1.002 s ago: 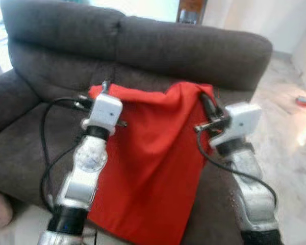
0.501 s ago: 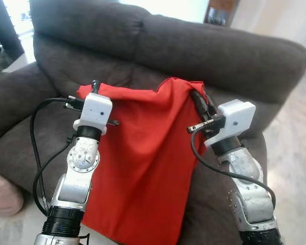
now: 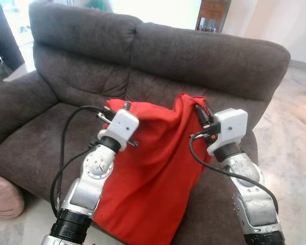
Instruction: Move the pillow to the sofa from floor
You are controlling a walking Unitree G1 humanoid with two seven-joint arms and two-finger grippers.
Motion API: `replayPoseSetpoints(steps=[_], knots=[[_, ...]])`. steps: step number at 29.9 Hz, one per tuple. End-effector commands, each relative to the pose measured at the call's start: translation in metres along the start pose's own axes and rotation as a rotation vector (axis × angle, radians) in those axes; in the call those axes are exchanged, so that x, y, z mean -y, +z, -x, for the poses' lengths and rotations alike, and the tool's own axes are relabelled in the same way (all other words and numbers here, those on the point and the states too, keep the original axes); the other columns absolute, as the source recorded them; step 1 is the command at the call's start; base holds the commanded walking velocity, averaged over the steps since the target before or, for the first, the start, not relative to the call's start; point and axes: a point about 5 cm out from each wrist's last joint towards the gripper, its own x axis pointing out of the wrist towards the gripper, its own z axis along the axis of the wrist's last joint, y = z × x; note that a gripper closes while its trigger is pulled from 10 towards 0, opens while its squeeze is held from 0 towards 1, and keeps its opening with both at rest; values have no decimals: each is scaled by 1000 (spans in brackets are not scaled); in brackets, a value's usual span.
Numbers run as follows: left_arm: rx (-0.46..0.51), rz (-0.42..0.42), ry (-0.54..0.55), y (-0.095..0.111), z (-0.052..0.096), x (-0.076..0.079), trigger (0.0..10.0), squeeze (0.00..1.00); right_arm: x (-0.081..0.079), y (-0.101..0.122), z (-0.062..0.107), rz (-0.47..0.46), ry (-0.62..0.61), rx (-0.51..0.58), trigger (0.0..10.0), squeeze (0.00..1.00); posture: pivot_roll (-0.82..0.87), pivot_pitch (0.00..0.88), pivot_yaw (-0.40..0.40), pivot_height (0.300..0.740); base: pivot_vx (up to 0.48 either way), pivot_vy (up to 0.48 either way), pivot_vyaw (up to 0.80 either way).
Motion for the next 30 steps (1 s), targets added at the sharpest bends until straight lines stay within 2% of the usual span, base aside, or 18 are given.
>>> replayPoseSetpoints(steps=[1, 7, 20, 26, 27, 30], knots=[[20, 0, -45, 5, -2, 7, 10000, 0, -1, 9, -2, 7, 14, 40, 10000, 0, 107, 0, -65, 740, 0, 0, 0], [25, -19, -22, 7, -3, 1, 10000, 0, -11, 18, -3, -14, 71, 95, 10000, 0, 106, 0, -64, 740, 0, 0, 0], [92, -4, 75, 18, -3, -10, 10000, 0, -11, 25, -4, -29, 71, 135, 10000, 0, 104, 0, -67, 740, 0, 0, 0], [144, -5, 133, 28, -5, -22, 10000, 0, -10, 44, -10, -34, 51, 225, 10000, 0, 106, 0, -67, 740, 0, 0, 0], [166, -11, 166, 34, -8, -29, 10000, 0, -7, 52, -13, -25, 34, 257, 10000, 0, 106, 0, -67, 740, 0, 0, 0], [187, -20, 193, 39, -10, -36, 10000, 0, -5, 58, -15, -22, 25, 283, 10000, 0, 107, 0, -68, 740, 0, 0, 0]])
